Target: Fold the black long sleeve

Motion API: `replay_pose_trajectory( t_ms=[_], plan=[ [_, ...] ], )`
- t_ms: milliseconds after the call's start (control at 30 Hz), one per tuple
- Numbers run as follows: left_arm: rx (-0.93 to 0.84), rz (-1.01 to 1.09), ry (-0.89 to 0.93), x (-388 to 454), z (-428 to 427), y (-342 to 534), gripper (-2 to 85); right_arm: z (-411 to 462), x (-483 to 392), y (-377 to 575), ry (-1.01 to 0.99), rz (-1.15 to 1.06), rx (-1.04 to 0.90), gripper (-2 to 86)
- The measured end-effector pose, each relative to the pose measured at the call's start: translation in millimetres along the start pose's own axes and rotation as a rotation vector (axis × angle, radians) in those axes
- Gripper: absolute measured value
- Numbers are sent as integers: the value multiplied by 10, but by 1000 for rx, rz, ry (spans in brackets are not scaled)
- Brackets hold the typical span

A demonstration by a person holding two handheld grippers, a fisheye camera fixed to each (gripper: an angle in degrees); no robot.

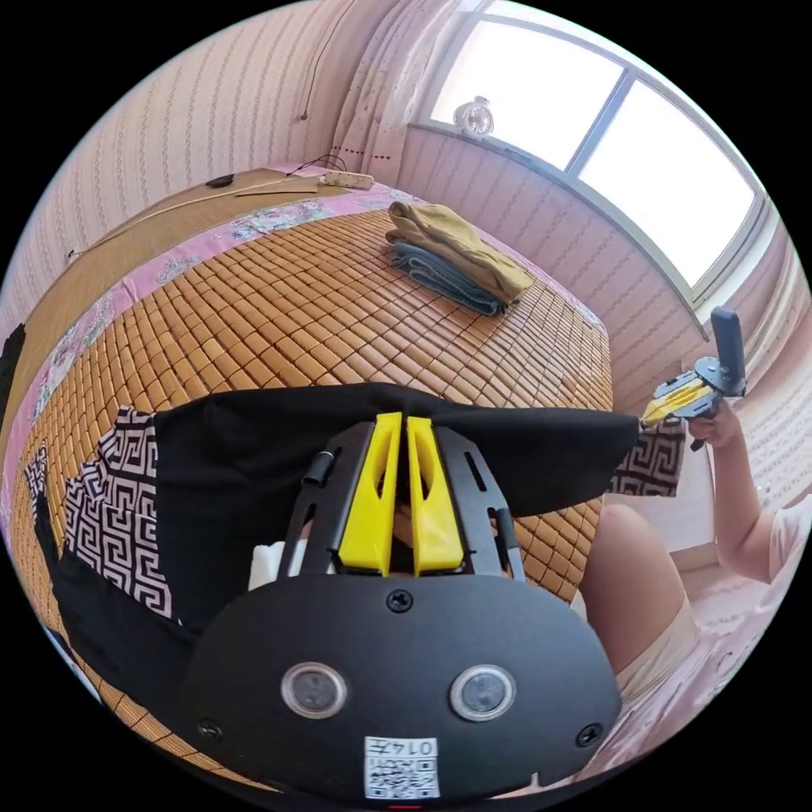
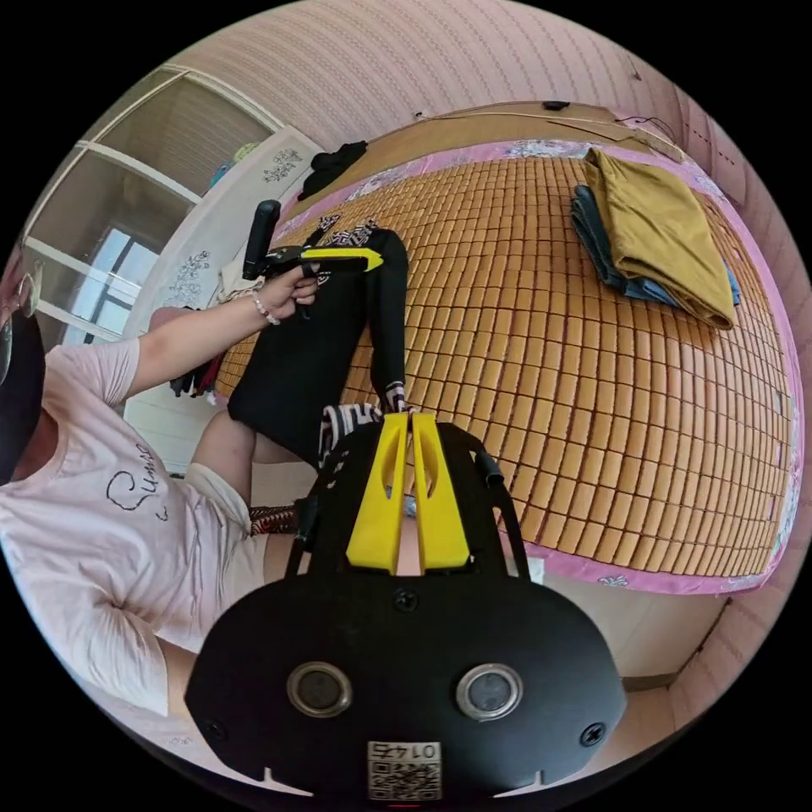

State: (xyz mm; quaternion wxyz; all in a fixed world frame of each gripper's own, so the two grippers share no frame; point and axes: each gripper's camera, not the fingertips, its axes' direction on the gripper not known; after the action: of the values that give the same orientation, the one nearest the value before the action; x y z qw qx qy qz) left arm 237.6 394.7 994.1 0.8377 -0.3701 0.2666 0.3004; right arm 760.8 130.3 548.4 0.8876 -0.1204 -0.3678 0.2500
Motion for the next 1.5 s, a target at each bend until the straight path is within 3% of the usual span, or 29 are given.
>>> replay_pose_trajectory(
  t_ms=[133, 267, 433, 600, 700, 833, 1067, 1200, 1333, 1500],
  plan=[
    [-48, -112, 66, -101, 191, -114, 49, 103, 479, -78, 284, 230, 63, 18],
    [-41, -125, 23, -150, 146, -106, 51, 268, 580, -16, 272, 323, 131, 60],
    [-74, -166, -179, -387, 127, -204, 49, 692, 627, -74, 350, 395, 118, 99],
    [-202, -202, -253, -517, 411, -374, 76, 935, 708, -82, 411, 469, 116, 22],
    [-226, -174, -303, -444, 424, -434, 36, 1010, 675, -110, 407, 444, 115, 7],
    [-125, -170, -296, -410, 210, -483, -6, 1015, 658, -128, 411, 439, 164, -2],
    [-103, -235, -243, -508, 133, -357, -5, 1301, 667, -389, 462, 427, 114, -3],
    [-127, -280, -212, -559, -193, -208, 12, 1524, 630, -500, 473, 448, 102, -4],
    [-43, -186, -250, -336, -956, 264, 31, 1527, 290, -367, 612, 486, 141, -2],
    [-75, -134, -292, -11, -1892, 1420, 46, 1876, -631, -237, 465, 280, 110, -3]
  ],
)
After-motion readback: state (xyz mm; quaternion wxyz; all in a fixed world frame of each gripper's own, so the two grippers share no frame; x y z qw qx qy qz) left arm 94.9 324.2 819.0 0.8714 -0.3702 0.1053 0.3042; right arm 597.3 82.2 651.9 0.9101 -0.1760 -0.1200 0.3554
